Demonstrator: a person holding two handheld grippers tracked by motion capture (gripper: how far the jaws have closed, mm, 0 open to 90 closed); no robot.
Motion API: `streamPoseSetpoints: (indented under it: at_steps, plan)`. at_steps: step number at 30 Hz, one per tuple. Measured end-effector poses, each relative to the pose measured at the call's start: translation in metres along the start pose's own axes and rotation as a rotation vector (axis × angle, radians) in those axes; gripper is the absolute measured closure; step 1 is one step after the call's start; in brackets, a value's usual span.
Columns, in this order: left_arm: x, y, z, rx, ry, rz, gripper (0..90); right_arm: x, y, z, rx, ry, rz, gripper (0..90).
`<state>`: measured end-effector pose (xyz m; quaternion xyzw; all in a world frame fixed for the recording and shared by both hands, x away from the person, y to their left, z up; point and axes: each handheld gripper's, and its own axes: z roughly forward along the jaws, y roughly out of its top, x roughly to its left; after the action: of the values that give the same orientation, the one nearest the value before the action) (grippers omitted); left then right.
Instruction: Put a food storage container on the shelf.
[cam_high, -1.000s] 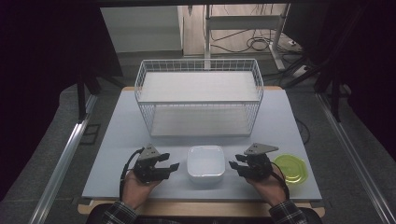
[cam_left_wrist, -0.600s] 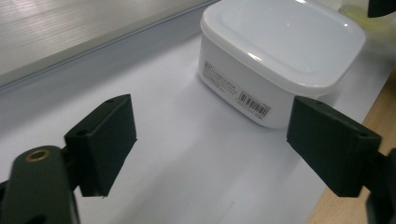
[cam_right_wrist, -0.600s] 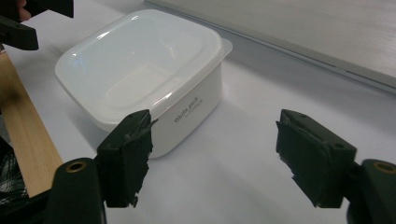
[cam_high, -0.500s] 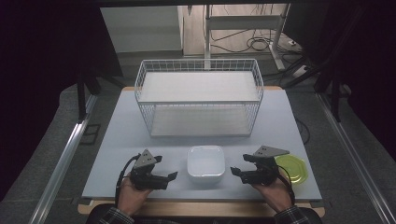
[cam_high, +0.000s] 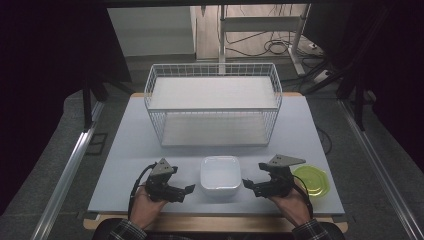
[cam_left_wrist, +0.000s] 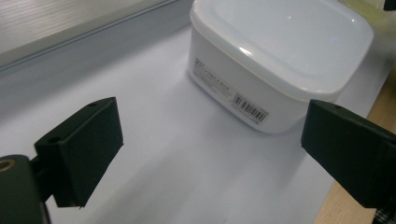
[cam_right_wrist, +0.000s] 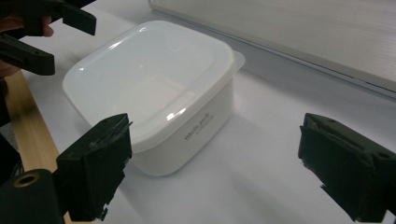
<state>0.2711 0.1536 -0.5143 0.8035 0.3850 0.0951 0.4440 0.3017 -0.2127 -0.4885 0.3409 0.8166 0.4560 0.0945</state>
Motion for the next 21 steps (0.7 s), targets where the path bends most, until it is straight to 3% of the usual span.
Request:
streamPoseSetpoints:
  at_steps: [4,12,17,20,21]
  plan:
    - [-0.001,0.005,0.006,0.000,-0.039,-0.015,3.3,0.006,0.005,0.005,0.029,-0.001,-0.022,5.8]
    - [-0.001,0.019,0.017,0.000,-0.101,-0.026,3.7,0.012,0.013,0.015,0.072,0.022,-0.016,6.8]
    - [-0.001,0.027,0.028,0.012,-0.161,-0.040,8.7,0.006,0.019,0.026,0.108,0.088,0.043,12.4]
    - [-0.001,0.031,0.038,0.031,-0.189,-0.050,10.1,0.005,0.019,0.031,0.122,0.100,0.056,14.7]
    - [0.000,0.033,0.043,0.041,-0.221,-0.068,12.2,0.005,0.019,0.034,0.132,0.109,0.066,17.7]
